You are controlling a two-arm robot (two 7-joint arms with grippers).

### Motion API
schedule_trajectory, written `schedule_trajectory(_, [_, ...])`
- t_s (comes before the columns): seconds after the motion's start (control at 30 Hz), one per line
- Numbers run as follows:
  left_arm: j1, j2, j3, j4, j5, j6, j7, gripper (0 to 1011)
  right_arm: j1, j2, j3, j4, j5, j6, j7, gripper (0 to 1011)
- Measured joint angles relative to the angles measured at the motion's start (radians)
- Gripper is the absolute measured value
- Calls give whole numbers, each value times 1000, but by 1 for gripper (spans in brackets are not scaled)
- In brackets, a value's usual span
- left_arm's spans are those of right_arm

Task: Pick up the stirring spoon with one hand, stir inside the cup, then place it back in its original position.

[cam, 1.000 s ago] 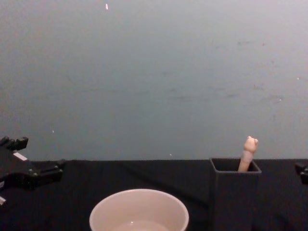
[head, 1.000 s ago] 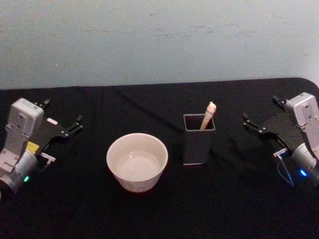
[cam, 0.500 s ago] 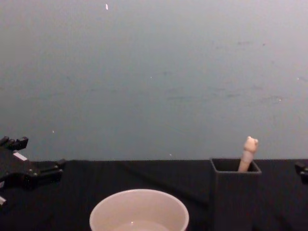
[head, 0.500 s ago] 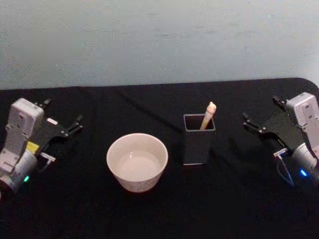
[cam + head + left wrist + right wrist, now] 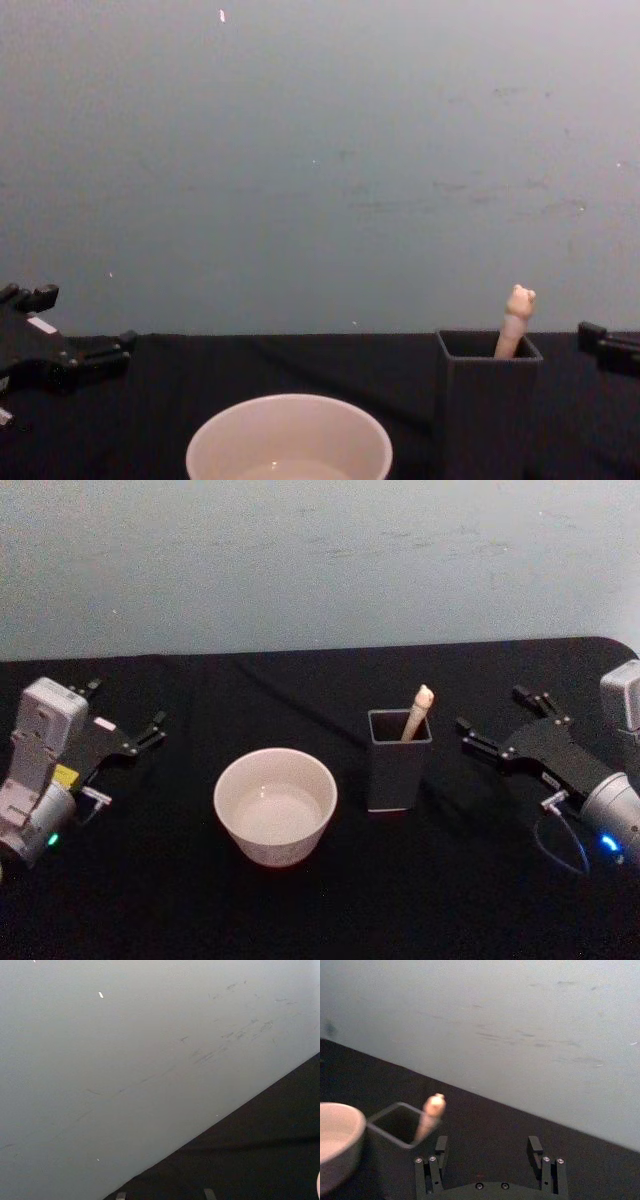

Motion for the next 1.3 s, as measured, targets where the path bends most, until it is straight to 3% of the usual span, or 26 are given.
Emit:
schedule_trajectory(0.23, [0, 0, 0, 0, 0, 0, 0, 1001, -28, -15, 33, -50, 141, 65, 124, 1000])
schedule_trajectory(0.37, [0, 0, 0, 0, 0, 0, 0, 1002, -13, -44, 35, -41, 175, 92, 161, 1002])
schedule_trajectory(0.6, [0, 0, 0, 0, 0, 0, 0, 1001, 36, -103, 24, 9, 181, 122, 178, 1000])
schedule_trajectory(0.97, [0, 0, 0, 0, 0, 0, 0, 1001, 121, -194, 8, 113, 143, 155, 177, 1002])
schedule_trajectory(1.3, [0, 0, 0, 0, 0, 0, 0, 1001, 129, -201, 6, 123, 127, 151, 180, 1002])
